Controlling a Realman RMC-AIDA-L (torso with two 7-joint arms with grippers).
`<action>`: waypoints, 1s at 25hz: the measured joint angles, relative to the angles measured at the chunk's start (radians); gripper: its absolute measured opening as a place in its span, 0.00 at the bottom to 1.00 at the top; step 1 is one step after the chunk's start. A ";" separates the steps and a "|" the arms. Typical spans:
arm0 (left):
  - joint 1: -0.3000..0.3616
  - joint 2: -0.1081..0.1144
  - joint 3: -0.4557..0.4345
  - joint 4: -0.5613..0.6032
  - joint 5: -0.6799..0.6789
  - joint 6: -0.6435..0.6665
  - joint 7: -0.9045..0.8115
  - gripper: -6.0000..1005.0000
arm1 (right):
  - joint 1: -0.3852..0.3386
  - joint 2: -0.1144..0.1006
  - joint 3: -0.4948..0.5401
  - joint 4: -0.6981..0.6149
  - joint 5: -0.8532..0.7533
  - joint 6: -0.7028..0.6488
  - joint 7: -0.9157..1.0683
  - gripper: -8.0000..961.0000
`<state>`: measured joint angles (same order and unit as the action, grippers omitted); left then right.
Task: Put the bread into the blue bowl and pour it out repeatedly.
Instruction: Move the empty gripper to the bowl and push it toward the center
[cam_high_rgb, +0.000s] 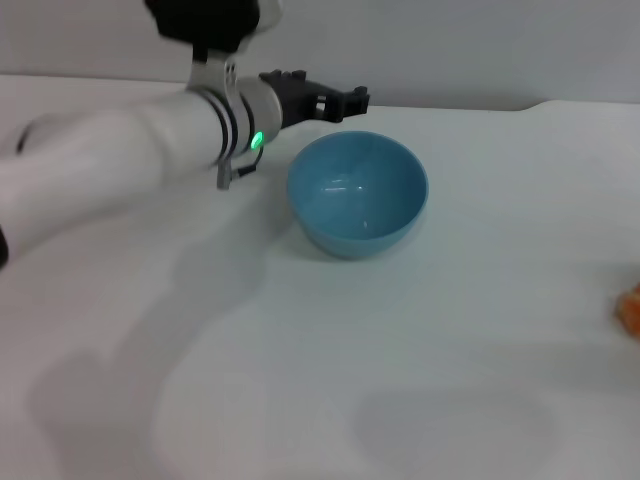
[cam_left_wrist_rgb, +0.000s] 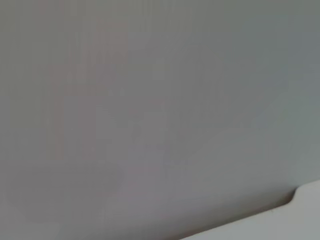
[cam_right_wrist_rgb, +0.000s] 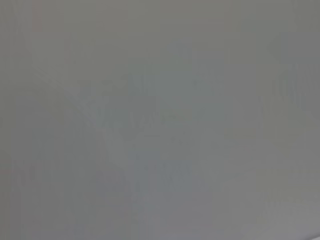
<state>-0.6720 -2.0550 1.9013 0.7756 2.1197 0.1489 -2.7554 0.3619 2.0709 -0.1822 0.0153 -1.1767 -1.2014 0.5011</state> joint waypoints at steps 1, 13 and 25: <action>-0.029 0.001 -0.095 0.010 0.009 0.108 0.056 0.86 | -0.002 0.000 0.000 0.000 0.000 -0.001 0.000 0.79; -0.076 0.004 -0.495 0.060 0.125 0.562 0.228 0.86 | -0.004 0.000 -0.002 0.000 -0.003 -0.002 0.000 0.79; -0.105 -0.011 -0.401 -0.026 0.133 0.559 0.216 0.86 | 0.006 0.000 -0.002 0.000 -0.003 0.001 0.000 0.79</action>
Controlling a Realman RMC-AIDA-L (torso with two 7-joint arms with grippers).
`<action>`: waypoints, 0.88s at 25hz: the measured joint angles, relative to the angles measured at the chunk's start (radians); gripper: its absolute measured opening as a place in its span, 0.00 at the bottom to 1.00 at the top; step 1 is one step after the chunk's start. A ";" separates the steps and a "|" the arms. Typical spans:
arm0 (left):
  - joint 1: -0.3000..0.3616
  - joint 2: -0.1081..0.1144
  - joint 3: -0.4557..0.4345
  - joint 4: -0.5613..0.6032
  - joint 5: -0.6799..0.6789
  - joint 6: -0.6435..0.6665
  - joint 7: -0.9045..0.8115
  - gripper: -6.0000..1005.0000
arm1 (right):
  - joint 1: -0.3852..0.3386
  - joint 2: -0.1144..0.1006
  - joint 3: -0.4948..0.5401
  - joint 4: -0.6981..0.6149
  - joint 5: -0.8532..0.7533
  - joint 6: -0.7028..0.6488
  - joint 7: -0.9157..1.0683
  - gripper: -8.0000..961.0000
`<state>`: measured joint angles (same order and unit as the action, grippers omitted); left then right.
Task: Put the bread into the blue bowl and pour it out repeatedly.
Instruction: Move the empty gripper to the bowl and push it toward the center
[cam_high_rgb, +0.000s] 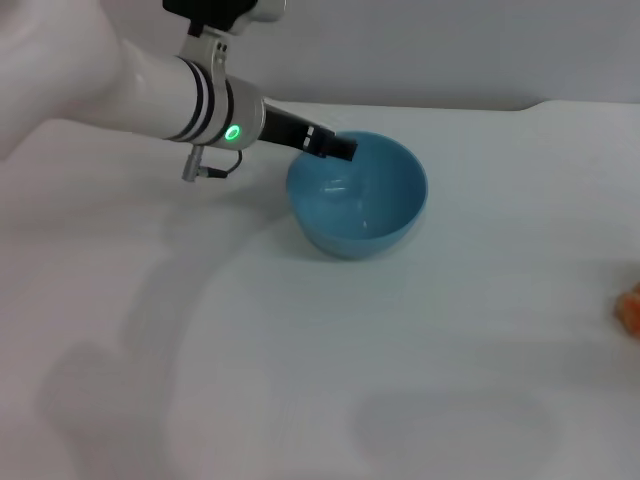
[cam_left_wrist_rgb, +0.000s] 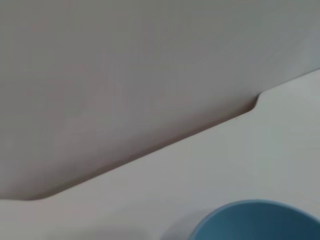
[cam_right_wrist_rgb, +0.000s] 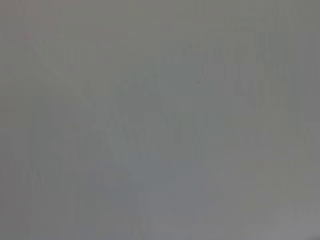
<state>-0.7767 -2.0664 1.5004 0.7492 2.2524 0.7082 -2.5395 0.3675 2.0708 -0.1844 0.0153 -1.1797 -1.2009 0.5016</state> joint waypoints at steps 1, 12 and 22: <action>-0.003 -0.001 0.006 -0.011 0.000 -0.015 -0.003 0.86 | 0.000 0.000 0.000 0.000 0.000 0.000 0.000 0.79; -0.044 -0.003 0.080 -0.116 -0.003 -0.128 -0.029 0.86 | 0.001 0.002 -0.001 0.003 -0.003 0.001 0.000 0.79; -0.051 -0.003 0.081 -0.182 -0.005 -0.175 -0.030 0.86 | 0.001 0.002 -0.001 0.000 -0.003 0.001 0.000 0.79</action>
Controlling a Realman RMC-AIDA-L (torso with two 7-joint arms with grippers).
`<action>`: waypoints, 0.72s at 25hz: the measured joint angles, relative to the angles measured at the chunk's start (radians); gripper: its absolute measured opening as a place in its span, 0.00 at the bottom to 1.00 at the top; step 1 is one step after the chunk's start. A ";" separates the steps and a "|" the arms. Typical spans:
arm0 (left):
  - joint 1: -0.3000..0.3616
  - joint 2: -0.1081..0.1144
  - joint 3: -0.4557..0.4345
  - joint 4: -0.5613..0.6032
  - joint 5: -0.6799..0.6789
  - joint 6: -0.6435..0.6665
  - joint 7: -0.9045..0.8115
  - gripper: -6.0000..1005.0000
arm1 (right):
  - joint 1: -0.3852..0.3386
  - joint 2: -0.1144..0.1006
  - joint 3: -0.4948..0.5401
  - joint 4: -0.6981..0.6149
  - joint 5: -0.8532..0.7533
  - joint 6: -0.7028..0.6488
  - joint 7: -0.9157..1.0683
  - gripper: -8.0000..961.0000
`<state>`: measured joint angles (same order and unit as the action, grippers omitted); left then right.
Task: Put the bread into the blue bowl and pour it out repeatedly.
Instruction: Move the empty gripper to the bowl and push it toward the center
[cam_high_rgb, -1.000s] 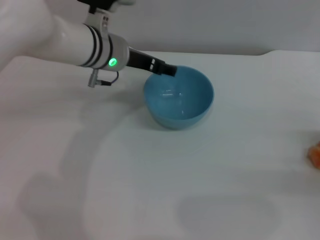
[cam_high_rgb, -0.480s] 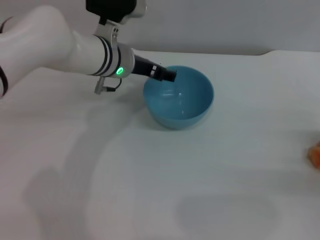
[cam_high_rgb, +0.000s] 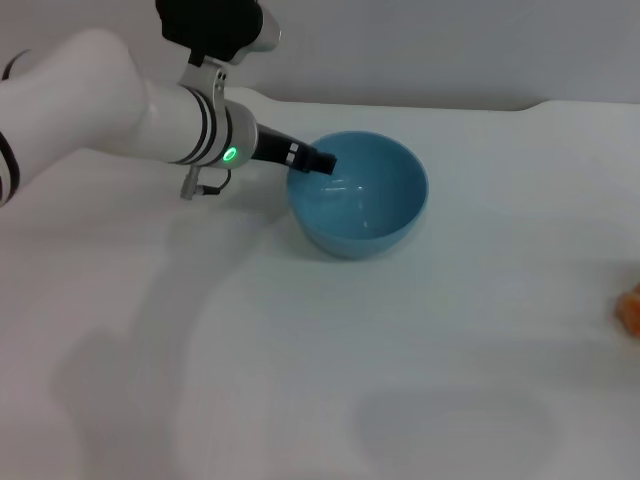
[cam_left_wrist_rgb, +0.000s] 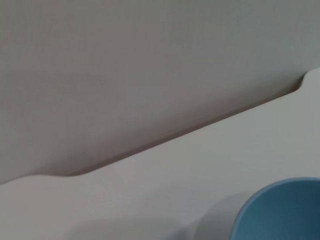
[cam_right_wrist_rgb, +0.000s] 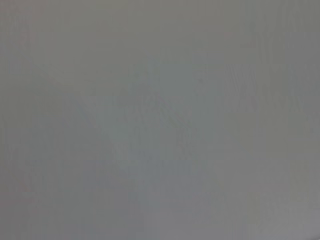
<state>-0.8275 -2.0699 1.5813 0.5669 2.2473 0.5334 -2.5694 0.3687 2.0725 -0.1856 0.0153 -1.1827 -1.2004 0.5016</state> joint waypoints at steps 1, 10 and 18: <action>-0.004 0.000 0.001 -0.013 -0.001 -0.003 0.000 0.86 | 0.000 0.000 0.000 0.000 0.000 0.000 0.000 0.79; -0.006 -0.006 0.005 -0.064 -0.036 -0.019 0.001 0.86 | 0.001 0.000 0.000 0.003 0.000 -0.001 0.000 0.79; -0.002 -0.006 0.065 -0.111 -0.087 -0.051 0.000 0.86 | 0.001 0.000 0.000 0.006 0.000 -0.003 0.000 0.79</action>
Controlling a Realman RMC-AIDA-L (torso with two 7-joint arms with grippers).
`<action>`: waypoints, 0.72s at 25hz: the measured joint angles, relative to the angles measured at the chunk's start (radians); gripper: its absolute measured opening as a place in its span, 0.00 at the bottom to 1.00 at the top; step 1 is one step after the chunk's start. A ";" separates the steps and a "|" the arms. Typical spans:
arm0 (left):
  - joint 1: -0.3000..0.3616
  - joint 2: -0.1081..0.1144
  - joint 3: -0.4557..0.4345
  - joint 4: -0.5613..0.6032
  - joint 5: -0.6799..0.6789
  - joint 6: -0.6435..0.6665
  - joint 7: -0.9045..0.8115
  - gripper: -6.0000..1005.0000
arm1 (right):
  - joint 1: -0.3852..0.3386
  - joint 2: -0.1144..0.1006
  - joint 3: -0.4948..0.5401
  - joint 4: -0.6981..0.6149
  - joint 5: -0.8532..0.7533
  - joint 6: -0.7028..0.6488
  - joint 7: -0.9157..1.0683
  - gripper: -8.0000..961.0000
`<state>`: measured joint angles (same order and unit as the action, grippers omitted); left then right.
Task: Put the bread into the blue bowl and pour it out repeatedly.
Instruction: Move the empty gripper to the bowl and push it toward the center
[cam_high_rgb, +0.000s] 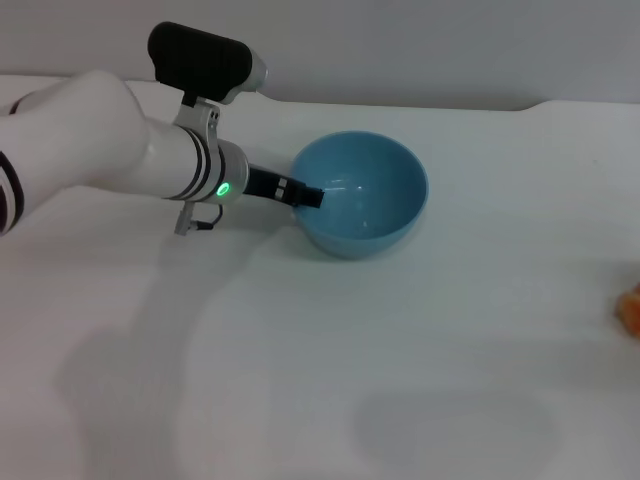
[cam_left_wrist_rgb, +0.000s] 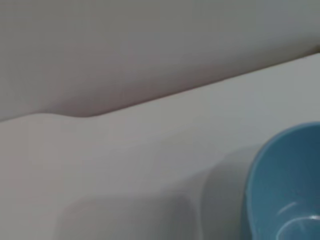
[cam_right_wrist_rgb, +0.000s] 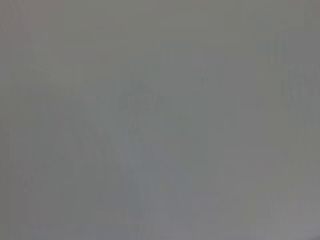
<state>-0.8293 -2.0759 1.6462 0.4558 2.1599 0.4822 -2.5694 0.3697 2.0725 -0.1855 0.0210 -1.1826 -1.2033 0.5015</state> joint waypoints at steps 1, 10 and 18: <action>0.000 0.000 0.012 0.000 -0.010 -0.002 0.000 0.86 | 0.000 0.000 0.000 0.000 0.000 0.000 0.000 0.79; -0.004 0.002 0.068 0.008 -0.127 0.024 0.009 0.81 | -0.001 0.001 0.000 0.001 0.000 0.001 0.000 0.79; -0.005 0.004 0.071 0.018 -0.132 0.032 0.003 0.64 | -0.003 0.001 0.000 -0.002 0.000 0.002 0.000 0.79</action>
<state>-0.8339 -2.0723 1.7175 0.4736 2.0279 0.5141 -2.5664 0.3672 2.0732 -0.1856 0.0194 -1.1826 -1.2015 0.5015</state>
